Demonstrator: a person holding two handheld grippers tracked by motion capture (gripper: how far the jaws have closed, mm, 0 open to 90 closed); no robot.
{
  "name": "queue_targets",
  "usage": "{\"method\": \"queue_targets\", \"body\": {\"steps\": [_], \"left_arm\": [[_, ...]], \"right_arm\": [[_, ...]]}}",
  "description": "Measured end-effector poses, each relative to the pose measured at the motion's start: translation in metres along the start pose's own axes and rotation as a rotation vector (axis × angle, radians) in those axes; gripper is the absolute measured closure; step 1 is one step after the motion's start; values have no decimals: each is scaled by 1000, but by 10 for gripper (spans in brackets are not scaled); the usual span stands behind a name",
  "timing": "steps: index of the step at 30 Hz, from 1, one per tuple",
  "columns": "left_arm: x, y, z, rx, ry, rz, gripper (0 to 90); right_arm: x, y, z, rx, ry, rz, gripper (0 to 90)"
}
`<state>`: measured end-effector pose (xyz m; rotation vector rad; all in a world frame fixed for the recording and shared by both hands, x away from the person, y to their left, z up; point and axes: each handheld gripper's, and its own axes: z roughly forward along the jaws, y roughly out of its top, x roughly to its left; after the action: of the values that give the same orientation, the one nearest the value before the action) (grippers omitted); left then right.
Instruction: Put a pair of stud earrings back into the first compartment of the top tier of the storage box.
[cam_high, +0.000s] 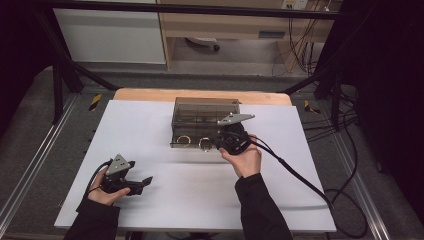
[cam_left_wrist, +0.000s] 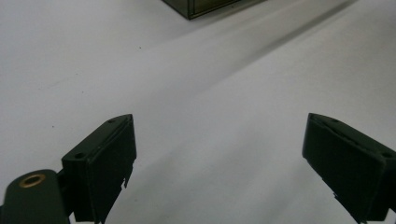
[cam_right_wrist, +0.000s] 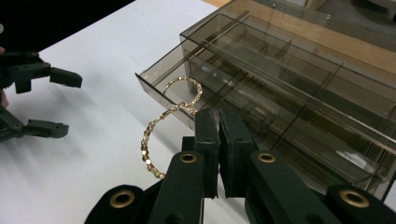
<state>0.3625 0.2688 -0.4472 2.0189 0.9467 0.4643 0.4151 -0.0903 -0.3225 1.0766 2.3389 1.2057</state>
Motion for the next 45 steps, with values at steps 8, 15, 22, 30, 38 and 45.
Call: {"method": "queue_targets", "body": {"steps": [8,15,22,30,38,45], "left_arm": [[0,0,0,-2,-1,-2,98],[0,0,-1,-3,-2,-1,98],[0,0,0,-2,-3,-1,98],[1,0,0,-2,-4,-1,98],[1,0,-1,-2,-3,-2,98],[1,0,-1,-3,-1,-3,98]], "right_arm": [[1,8,11,1,-12,13,869],[1,15,19,-4,-14,16,869],[0,22,26,-10,-16,23,869],[4,27,40,-5,-9,27,869],[5,29,50,-3,-8,38,869],[10,32,59,-1,-7,47,869]]}}
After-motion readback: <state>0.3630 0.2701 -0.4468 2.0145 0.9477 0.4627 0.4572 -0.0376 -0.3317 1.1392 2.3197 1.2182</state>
